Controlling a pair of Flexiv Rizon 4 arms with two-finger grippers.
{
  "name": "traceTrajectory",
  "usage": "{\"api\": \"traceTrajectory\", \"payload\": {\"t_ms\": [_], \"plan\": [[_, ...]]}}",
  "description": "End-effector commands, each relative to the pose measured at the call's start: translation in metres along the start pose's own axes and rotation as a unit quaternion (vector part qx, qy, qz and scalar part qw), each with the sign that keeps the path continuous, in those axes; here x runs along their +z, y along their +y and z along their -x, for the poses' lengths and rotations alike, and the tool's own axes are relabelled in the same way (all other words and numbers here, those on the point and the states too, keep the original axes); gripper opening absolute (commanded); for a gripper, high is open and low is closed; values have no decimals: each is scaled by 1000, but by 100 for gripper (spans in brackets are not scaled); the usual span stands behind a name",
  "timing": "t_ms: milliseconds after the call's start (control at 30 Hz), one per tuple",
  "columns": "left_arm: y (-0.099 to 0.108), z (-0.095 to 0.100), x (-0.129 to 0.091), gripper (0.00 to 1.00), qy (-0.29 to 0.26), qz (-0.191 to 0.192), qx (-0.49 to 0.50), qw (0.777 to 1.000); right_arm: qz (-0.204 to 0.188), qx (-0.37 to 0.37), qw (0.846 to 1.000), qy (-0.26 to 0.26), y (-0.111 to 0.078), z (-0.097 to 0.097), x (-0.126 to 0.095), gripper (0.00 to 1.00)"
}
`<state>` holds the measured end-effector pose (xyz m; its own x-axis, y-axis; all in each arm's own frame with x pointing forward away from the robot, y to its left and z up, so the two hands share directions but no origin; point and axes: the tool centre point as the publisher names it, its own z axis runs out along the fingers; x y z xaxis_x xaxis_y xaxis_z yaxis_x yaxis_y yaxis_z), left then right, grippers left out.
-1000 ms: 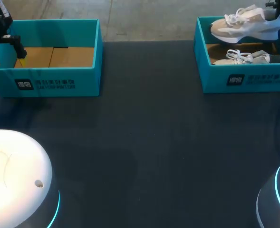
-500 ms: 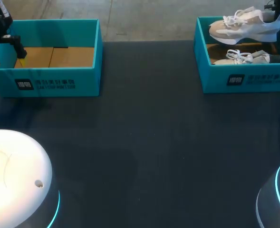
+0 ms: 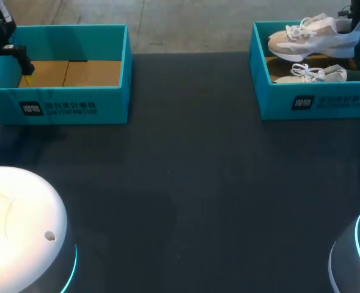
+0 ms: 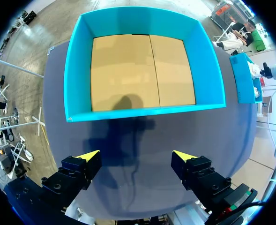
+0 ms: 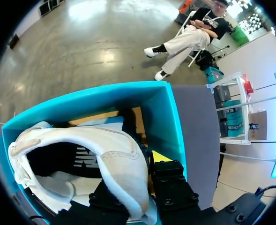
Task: Take the shoe out of the shoebox, open the shoe tongue, remove and reinsert the insole, then place the shoe into the shoebox
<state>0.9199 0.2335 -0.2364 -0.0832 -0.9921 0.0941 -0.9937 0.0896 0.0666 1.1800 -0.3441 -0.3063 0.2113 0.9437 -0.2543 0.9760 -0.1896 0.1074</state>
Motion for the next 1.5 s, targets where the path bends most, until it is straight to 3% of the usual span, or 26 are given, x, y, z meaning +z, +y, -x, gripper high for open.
{"api": "traceTrajectory", "payload": {"t_ms": [33, 300, 833, 1500], "plan": [[0, 0, -1, 100, -1, 1, 0, 1000, 6, 2, 1000, 1, -7, 1, 2, 0], [0, 0, -1, 100, -1, 1, 0, 1000, 4, 4, 1000, 4, -12, -2, 6, 0], [0, 0, -1, 100, -1, 1, 0, 1000, 3, 0, 1000, 7, -5, -11, 18, 0], [0, 0, -1, 100, -1, 1, 0, 1000, -3, 1, 1000, 11, -9, -8, 39, 0]]}}
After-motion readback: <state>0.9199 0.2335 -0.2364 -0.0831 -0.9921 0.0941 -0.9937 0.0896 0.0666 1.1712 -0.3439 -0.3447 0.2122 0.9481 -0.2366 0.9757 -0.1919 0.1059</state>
